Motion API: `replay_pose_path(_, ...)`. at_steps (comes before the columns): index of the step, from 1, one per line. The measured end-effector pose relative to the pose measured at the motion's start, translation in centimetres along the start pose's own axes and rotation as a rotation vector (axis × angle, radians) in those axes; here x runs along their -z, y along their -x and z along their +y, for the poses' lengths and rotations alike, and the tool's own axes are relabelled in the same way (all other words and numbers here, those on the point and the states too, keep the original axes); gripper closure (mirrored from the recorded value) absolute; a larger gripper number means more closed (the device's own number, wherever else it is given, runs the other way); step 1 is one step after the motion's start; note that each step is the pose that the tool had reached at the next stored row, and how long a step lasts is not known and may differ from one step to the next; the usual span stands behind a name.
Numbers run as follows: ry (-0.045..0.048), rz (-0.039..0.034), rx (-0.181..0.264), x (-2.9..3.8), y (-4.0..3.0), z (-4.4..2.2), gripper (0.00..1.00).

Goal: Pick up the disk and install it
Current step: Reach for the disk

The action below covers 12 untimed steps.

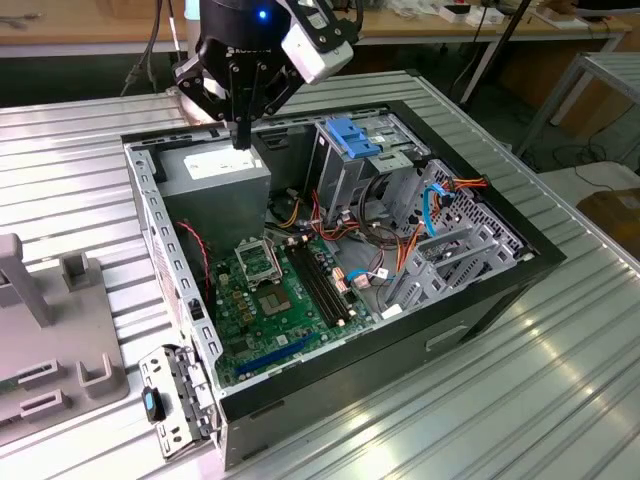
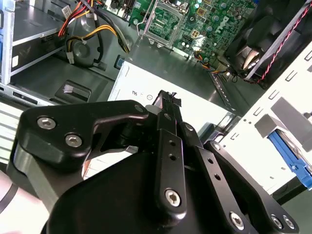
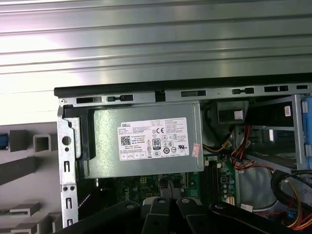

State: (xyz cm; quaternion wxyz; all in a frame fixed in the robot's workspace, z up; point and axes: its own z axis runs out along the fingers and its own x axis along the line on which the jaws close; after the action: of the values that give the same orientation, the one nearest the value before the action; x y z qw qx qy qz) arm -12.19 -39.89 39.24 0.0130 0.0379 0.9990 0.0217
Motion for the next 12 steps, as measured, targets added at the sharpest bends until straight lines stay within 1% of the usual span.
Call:
replay_pose_path(2, 0.0001, 0.0, 0.0, -0.01, 0.0, 0.0, 0.89)
replay_pose_path(4, 0.0003, -0.0002, 0.0, -0.02, -0.2, -0.02, 0.89)
replay_pose_path(6, 0.0001, -0.0001, 0.0, 0.0, -0.66, -0.05, 0.89)
replay_pose_path(7, 0.0001, -0.0001, 0.0, 0.01, -1.14, -0.09, 0.89)
replay_pose_path(9, 0.0001, -0.0001, 0.0, 0.02, -1.39, -0.1, 0.89)
replay_pose_path(12, 0.0001, 0.0, 0.0, 0.04, -2.2, -0.17, 0.89)
